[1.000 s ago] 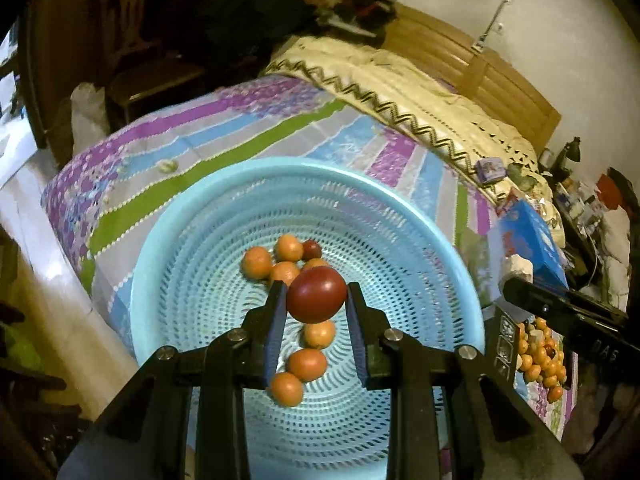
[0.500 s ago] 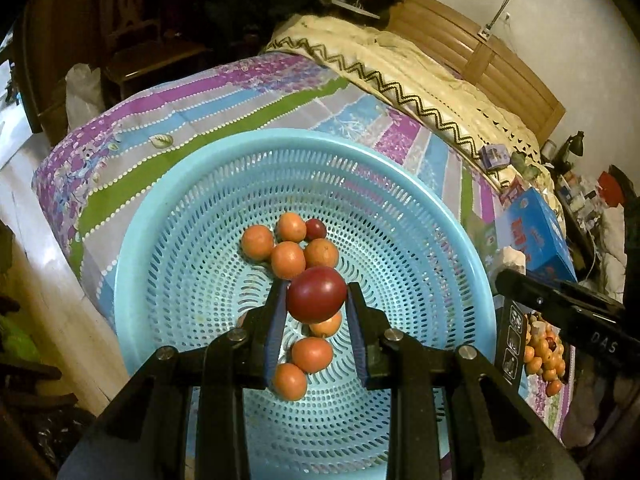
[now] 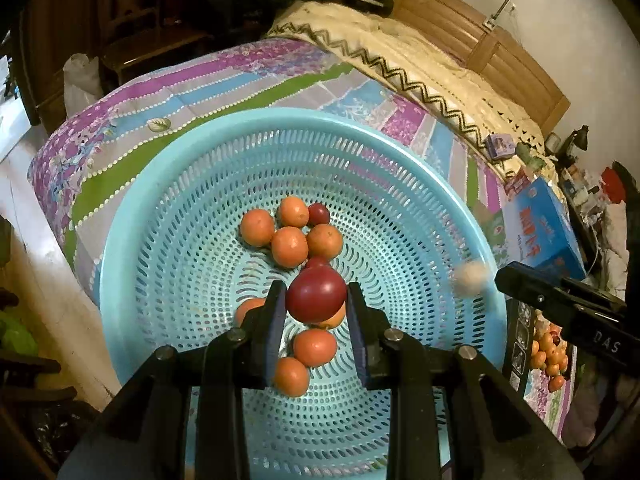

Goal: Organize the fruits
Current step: 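Open both tools to drop the plum and cube into the basket, then move both tools back to the fruit pile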

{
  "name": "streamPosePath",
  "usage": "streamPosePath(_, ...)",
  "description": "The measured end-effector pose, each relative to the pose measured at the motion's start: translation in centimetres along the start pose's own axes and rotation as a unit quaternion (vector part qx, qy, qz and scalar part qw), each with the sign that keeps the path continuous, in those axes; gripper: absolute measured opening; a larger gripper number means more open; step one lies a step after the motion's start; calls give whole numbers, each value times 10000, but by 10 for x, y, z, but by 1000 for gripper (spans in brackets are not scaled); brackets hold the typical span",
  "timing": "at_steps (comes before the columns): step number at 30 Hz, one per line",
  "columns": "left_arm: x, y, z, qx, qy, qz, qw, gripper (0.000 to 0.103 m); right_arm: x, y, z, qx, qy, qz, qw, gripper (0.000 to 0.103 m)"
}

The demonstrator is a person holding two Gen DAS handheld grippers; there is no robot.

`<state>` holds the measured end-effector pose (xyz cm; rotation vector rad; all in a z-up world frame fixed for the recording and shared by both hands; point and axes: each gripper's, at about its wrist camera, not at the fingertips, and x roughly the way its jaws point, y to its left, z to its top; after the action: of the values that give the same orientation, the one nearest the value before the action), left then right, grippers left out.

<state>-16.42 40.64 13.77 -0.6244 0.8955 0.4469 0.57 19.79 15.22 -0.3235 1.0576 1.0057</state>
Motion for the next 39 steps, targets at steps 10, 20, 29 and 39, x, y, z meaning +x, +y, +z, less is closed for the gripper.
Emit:
streamPosePath(10,3,-6,-1,46,-50,-55,10000,76,2,-2,-2,45,4,32,10000,44)
streamPosePath(20,5,-6,0,47,-60,-63,10000,76,1,-2,-1,35,-10,47,10000,44)
streamPosePath(29,6,-8,0,58,-59,-66,9999,76,2,-2,-2,40,-10,50,10000,44)
streamPosePath(39,15,-4,-6,-171,-40,-167,9997,80,-23,6,-33,-309,-788,-438,9955,71)
